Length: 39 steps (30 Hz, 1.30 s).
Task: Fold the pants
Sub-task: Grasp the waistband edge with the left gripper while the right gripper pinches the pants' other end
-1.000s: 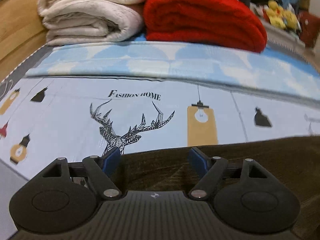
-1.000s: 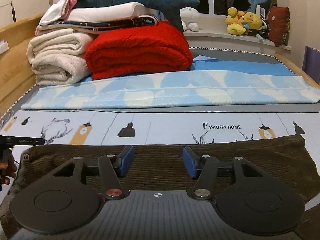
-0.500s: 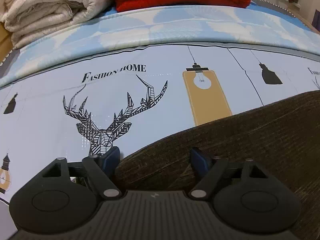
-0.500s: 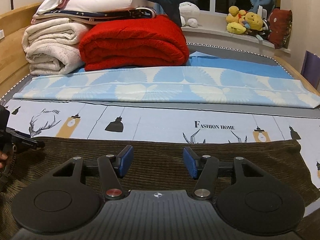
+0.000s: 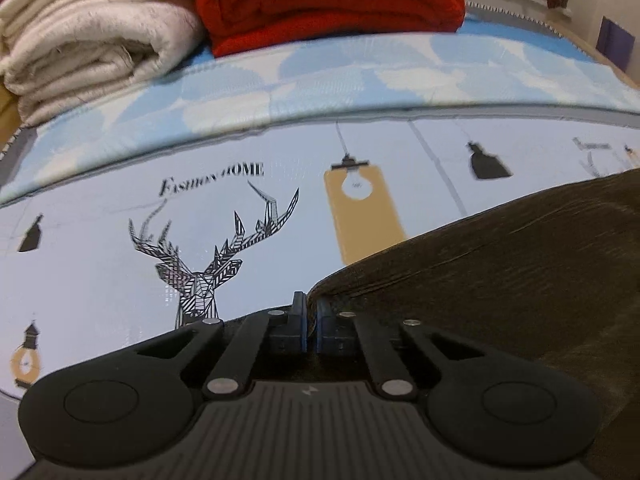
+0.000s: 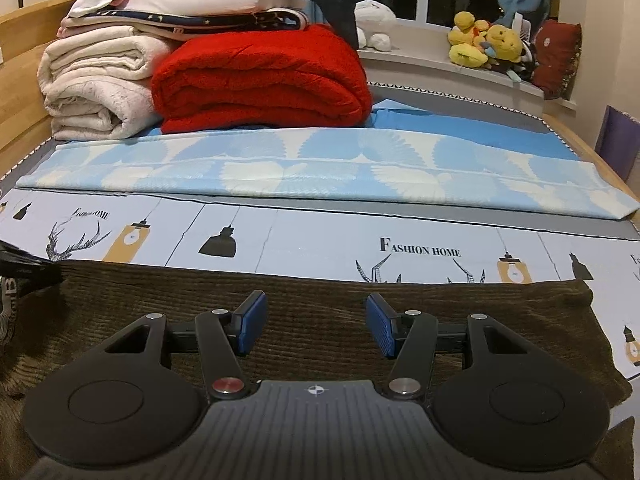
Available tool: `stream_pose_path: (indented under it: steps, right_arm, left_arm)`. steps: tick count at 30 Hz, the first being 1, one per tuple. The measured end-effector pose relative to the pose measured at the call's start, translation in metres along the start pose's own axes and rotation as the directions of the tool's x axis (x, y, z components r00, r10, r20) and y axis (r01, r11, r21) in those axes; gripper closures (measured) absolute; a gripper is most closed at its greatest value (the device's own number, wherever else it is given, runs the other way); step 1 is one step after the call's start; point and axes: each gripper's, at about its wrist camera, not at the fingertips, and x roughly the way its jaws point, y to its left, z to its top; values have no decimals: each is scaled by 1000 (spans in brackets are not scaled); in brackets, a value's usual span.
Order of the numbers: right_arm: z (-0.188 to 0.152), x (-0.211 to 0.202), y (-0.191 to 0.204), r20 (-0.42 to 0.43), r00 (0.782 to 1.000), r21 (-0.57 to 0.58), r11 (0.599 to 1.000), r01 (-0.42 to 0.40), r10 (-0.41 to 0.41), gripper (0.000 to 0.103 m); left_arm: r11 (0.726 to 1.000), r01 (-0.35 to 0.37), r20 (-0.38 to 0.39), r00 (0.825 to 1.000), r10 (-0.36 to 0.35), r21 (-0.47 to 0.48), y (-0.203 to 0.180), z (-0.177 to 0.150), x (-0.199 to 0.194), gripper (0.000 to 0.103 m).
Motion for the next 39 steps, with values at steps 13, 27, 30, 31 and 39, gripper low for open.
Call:
stream_pose_path:
  steps: [13,27,30,31,39]
  right_arm:
    - [-7,-25,-35,15,999,174,984,28,-31,47]
    - [-29,-59,-101,0,997,399,914,69,-75,47]
    - [-33,-59,-121,-13,996,452,888,84,-88,47]
    - [-35,-58,-128,-17,996,474,876,87,-89,47]
    - [-46,-35,-186,-46,997,673,736,75,-60,52]
  left_arm:
    - [995,9,34,999,-12,102,-69,-83,-159,101]
    - [847,157,-73,972,-224,-507,6,-145,-165,61]
    - [780,138,-152,946,-286,-610,16,-154,-147,53]
    - [756,124,-178,936,-304,-643,19,-158,-140,52]
    - [645,32,-255,903,-346,-763,36,-170,-107,37]
